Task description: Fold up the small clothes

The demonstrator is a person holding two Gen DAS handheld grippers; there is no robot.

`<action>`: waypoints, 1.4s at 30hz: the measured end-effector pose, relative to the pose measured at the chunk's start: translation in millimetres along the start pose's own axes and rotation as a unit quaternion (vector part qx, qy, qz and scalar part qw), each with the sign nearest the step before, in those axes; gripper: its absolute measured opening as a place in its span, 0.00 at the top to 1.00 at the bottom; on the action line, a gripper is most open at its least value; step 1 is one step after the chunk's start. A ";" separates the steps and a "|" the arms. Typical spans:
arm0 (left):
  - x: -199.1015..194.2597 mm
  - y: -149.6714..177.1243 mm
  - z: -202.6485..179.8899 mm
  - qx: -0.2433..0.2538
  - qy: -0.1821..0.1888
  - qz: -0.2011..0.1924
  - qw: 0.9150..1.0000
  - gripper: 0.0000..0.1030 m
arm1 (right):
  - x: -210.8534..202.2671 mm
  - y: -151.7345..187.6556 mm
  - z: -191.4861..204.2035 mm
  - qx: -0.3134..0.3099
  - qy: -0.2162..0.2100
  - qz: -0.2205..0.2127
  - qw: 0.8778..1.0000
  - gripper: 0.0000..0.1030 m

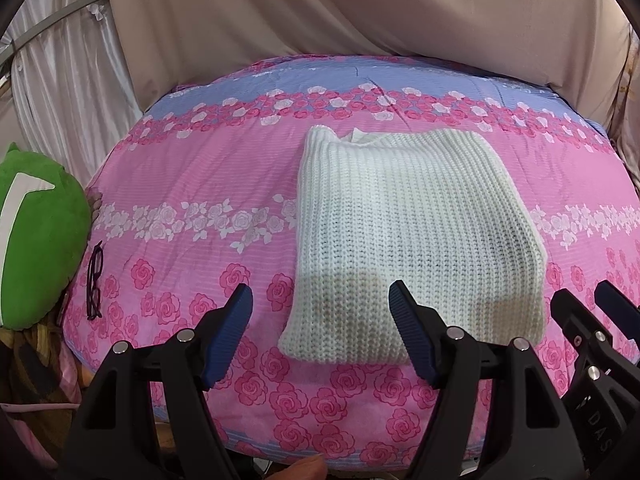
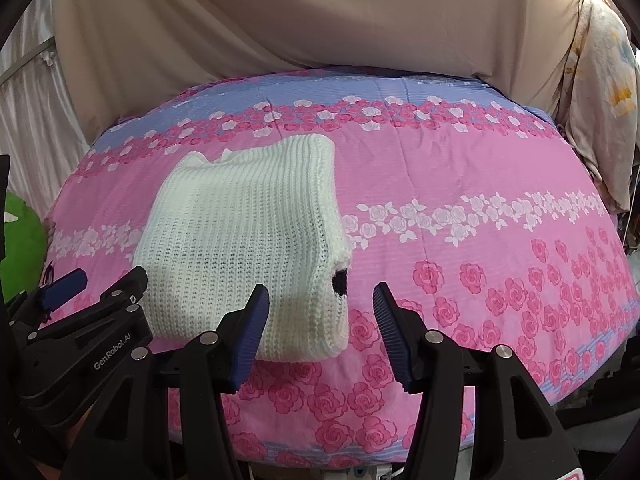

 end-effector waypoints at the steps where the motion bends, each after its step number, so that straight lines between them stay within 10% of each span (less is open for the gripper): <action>1: 1.3 0.0 0.3 -0.001 0.000 0.001 1.000 0.34 | 1.0 0.4 1.1 0.000 0.001 0.001 1.000 0.48; 42: 18.2 -0.9 -7.8 0.017 0.007 0.011 1.000 0.34 | 16.3 5.8 13.7 0.012 0.016 0.018 1.000 0.48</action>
Point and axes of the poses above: each gripper's, at about its wrist camera, not at the fingertips, and x roughly the way its jaws point, z to its left, y to its underside, the point moved 9 cm from there along x, roughly the way its jaws point, and after that the axes turned 12 degrees about -z, right-handed, at the moved point
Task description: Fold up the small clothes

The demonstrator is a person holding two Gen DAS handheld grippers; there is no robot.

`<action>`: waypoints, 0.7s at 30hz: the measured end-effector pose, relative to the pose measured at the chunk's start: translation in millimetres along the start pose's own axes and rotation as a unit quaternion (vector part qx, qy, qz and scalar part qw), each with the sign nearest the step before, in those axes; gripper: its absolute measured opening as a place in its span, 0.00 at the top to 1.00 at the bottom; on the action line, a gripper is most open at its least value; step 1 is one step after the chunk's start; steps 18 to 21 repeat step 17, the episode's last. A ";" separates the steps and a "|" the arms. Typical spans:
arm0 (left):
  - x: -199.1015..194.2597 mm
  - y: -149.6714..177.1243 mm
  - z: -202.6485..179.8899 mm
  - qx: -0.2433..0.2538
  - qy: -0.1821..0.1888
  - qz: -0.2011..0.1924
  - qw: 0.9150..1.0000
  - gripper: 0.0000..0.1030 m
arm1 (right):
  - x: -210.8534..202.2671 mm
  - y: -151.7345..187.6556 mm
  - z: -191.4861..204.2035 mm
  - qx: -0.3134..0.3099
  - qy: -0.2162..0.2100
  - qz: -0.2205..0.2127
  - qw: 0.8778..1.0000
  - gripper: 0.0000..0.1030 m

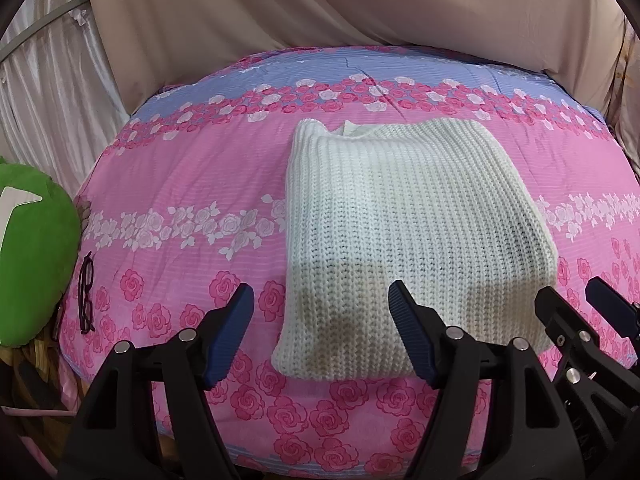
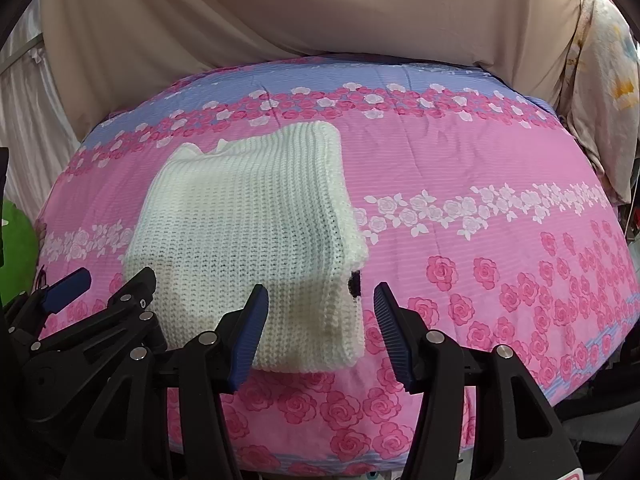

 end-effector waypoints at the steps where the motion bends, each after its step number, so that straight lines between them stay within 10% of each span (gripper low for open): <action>1: 0.4 -0.4 0.1 0.000 0.001 0.000 1.000 0.34 | 0.1 -0.1 0.8 0.000 0.000 0.000 1.000 0.48; 21: 4.6 -1.1 3.7 0.002 -0.001 -0.002 1.000 0.36 | 3.0 -2.6 7.2 -0.005 0.002 -0.001 1.000 0.47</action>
Point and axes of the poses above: each gripper's, at about its wrist camera, not at the fingertips, and x roughly the way its jaws point, z to its left, y to its underside, the point moved 9 cm from there along x, roughly the way its jaws point, and after that the axes turned 12 degrees about -z, right-handed, at the moved point
